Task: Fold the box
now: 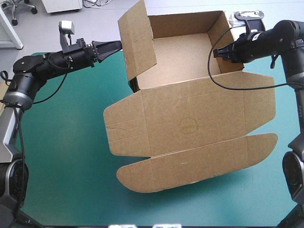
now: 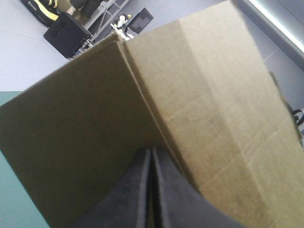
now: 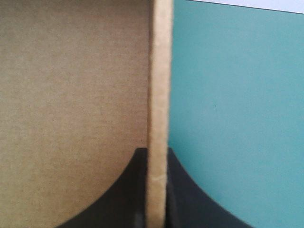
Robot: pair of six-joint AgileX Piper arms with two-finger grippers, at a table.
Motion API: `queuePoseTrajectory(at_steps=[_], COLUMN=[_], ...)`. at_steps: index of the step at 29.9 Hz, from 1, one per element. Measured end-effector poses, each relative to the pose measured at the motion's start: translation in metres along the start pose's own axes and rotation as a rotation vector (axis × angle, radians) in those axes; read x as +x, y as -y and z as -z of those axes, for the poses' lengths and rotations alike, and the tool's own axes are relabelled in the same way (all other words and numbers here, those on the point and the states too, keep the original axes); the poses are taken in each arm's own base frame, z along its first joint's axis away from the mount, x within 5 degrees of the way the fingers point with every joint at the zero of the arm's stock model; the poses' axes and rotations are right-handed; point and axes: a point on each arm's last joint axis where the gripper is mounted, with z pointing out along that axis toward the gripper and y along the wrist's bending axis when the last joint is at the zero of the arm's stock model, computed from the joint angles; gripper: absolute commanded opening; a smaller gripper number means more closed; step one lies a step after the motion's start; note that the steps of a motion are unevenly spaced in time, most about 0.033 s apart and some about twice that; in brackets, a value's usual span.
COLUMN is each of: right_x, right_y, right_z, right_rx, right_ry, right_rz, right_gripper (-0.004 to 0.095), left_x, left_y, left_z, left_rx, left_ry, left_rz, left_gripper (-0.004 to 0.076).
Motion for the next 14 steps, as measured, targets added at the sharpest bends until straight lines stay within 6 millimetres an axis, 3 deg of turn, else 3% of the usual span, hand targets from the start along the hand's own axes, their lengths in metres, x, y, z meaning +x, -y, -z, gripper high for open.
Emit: queuePoseTrajectory(at_steps=[6,8,14], right_x=[0.001,0.001,0.001], right_y=[0.0,0.0,-0.001], right_z=[-0.014,-0.02,-0.035], right_rx=[-0.002,-0.001,0.007], right_ry=[-0.025,-0.036,-0.04], right_rz=[0.003,0.006,0.013], right_gripper=[-0.0016,-0.0016,-0.0013], left_x=[0.004,0.005,0.006], left_y=[-0.002,-0.002,-0.005], left_z=[-0.002,-0.003,-0.004], left_rx=[-0.032,-0.035,-0.076], left_ry=[-0.038,-0.04,-0.051], left_rz=[0.007,0.013,0.042], left_gripper=[0.0442,0.0489,0.0491])
